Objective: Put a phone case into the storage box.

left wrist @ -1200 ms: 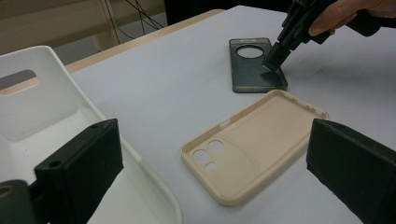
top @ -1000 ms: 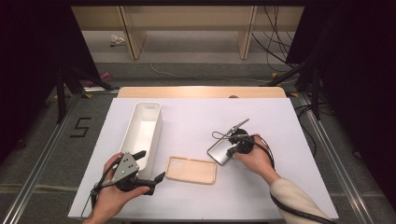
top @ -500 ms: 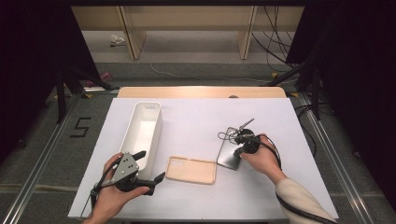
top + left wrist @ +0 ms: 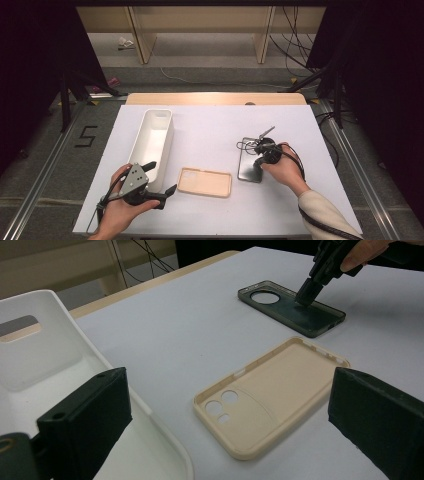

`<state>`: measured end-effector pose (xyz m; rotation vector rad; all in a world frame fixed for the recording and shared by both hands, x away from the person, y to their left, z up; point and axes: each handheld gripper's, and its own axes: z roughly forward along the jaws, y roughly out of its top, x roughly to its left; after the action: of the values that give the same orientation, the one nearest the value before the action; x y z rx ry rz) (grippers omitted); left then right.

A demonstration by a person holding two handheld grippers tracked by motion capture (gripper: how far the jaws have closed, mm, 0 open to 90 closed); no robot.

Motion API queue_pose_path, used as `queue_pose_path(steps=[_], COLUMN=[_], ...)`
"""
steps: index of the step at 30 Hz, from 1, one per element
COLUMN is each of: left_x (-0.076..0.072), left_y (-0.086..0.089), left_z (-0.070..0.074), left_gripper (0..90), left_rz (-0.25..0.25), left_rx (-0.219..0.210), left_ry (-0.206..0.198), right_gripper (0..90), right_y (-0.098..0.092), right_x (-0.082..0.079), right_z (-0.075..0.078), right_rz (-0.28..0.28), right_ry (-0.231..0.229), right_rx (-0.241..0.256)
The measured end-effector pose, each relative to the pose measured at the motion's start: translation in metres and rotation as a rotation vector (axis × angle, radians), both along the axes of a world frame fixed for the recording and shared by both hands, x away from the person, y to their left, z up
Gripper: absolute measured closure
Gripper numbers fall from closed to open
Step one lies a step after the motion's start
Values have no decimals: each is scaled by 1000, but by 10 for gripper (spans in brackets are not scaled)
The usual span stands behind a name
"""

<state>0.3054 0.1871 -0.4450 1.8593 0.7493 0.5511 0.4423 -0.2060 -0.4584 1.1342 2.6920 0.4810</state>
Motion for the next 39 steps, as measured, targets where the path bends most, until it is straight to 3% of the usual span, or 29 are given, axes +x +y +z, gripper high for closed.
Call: queue_pose_path(steps=[5,20,22,25,28,30,31,33,39], left_x=[0,0,0,0,0,0,0,0,0], left_y=[0,0,0,0,0,0,0,0,0], left_z=[0,0,0,0,0,0,0,0,0], left_gripper=[31,31,31,31,31,31,31,31,32], left_rz=[0,-1,-2,-1,-2,-4,-3,-3,-4], left_rx=[-1,1,1,0,0,1,1,0,0], left_ry=[-1,-1,-1,-1,0,0,0,0,0], right_gripper=[900,874,832,661,491,433,352,328,195], right_y=[-3,-9,-9,-6,-1,3,5,6,12], right_x=[1,2,1,-4,-10,-13,-17,-18,-26], right_z=[0,3,6,15,22,24,25,26,29], right_rz=[25,17,46,140,263,330,373,380,446], right_ry=[-16,-20,-33,-49,-95,-80,-85,-79,-68], right_rx=[-26,-23,-7,-1,-53,-96,-136,-146,-238])
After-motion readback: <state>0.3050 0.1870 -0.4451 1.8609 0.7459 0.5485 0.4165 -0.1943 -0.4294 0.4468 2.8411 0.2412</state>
